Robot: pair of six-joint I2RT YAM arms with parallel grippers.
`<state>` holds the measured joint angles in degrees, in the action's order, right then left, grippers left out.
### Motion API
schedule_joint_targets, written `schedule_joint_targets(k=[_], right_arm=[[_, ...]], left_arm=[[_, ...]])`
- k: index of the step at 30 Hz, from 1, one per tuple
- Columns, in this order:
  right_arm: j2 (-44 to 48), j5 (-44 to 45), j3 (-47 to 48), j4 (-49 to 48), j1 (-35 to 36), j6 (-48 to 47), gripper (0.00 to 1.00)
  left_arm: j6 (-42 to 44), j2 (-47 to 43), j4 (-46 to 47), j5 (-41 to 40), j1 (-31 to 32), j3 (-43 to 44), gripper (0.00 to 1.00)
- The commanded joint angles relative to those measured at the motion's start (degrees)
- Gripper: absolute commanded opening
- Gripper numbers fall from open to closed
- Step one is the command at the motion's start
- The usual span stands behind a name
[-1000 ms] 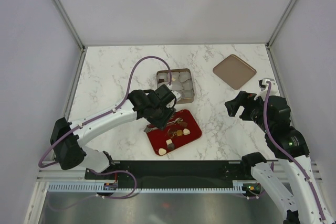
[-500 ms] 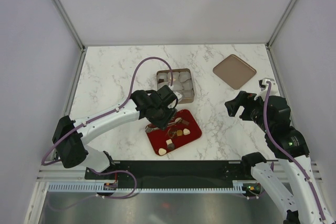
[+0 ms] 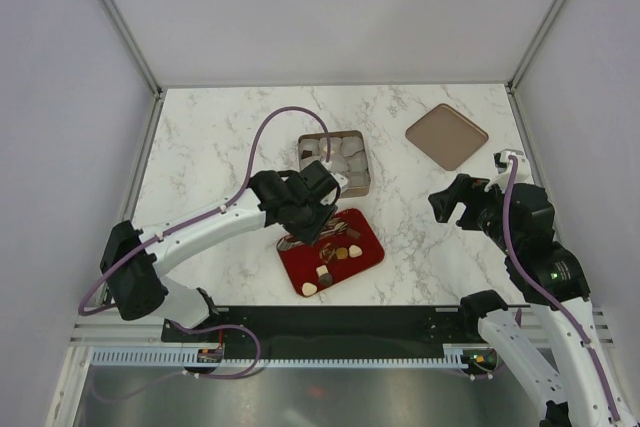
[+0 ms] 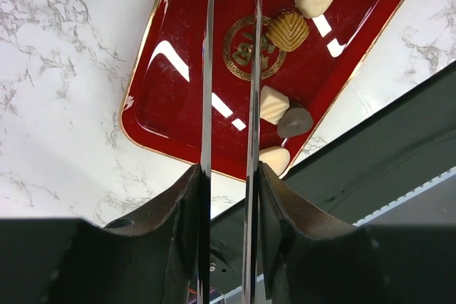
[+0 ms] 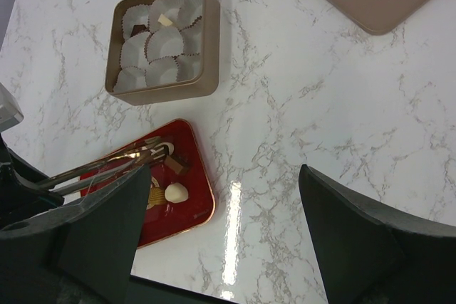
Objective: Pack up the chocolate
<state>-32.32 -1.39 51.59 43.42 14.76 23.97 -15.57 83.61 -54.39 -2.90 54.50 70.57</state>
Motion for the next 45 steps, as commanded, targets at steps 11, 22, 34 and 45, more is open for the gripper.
schedule_joint_targets(k=[11, 22, 34, 45], right_arm=[[0.67, 0.42, 1.23, -1.23, 0.00, 0.20, 0.93], [0.85, -0.11, 1.67, -1.93, -0.09, 0.55, 0.93], [-0.29, 0.78, 2.46, -2.11, 0.00, -0.32, 0.93], [-0.56, 0.51, 3.43, -2.37, -0.08, 0.12, 0.93]], left_arm=[[1.68, 5.41, -3.44, -6.51, -0.36, 20.03, 0.39], [6.08, 21.67, -3.62, -6.07, -9.22, 43.51, 0.40], [8.63, 30.38, -2.30, -5.72, -15.21, 47.39, 0.40], [9.42, 32.66, -0.28, -4.67, -15.57, 46.33, 0.40]])
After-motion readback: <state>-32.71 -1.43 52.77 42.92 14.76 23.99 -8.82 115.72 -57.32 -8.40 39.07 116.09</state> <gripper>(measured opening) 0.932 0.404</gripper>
